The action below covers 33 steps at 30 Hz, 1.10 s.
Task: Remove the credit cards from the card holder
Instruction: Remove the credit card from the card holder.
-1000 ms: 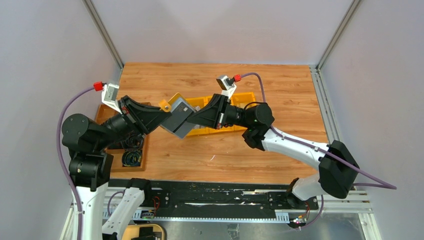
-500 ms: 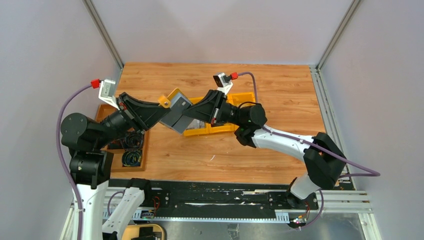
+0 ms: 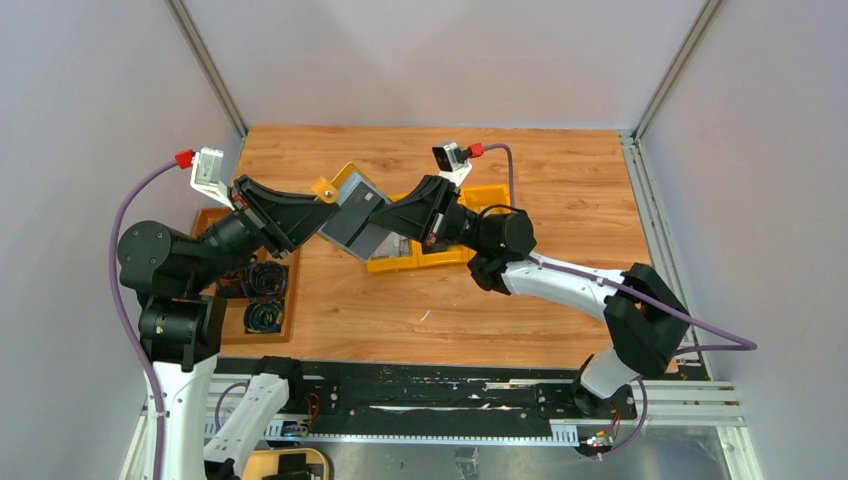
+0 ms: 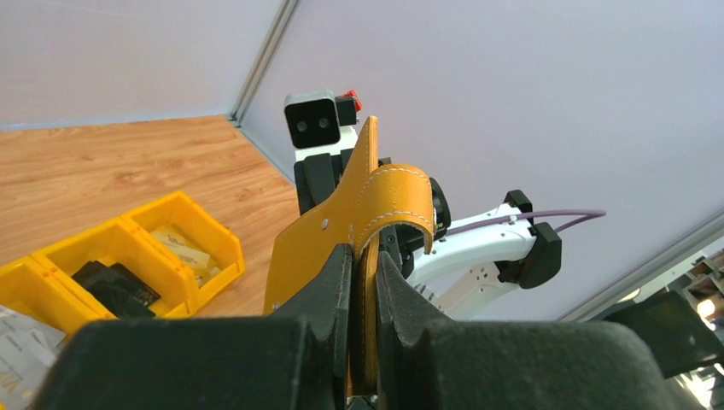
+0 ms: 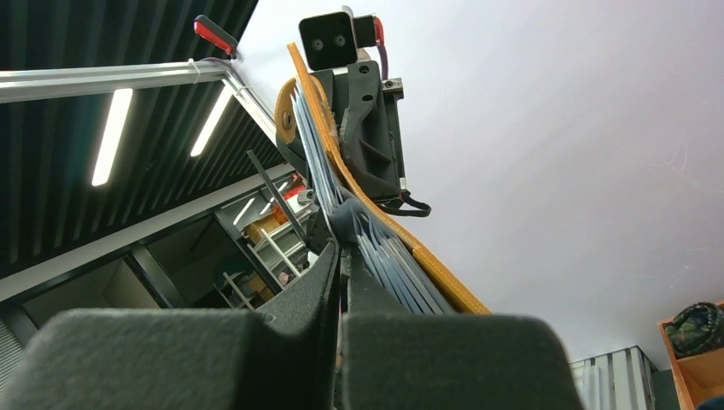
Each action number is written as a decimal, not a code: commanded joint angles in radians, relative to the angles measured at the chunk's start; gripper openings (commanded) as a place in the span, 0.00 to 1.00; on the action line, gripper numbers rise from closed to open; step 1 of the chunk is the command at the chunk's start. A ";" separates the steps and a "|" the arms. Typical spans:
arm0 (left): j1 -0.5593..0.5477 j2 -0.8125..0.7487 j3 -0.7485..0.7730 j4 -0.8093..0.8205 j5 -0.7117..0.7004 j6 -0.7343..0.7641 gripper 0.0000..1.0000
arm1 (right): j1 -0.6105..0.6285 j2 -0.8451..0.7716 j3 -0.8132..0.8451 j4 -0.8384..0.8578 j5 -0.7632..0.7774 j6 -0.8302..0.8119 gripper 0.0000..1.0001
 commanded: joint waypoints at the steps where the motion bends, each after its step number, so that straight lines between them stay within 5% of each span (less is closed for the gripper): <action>1: -0.003 -0.002 0.031 0.053 -0.018 -0.033 0.00 | -0.001 -0.007 -0.010 0.095 0.040 0.012 0.00; 17: -0.002 0.001 0.078 0.061 -0.035 -0.007 0.00 | -0.011 -0.026 -0.066 0.104 0.047 0.019 0.00; 27: -0.002 0.010 0.169 -0.184 -0.158 0.330 0.00 | -0.115 -0.100 -0.159 0.054 -0.026 0.066 0.00; 33: -0.002 0.004 0.164 -0.301 -0.277 0.505 0.00 | -0.214 -0.210 -0.227 -0.131 -0.096 0.024 0.00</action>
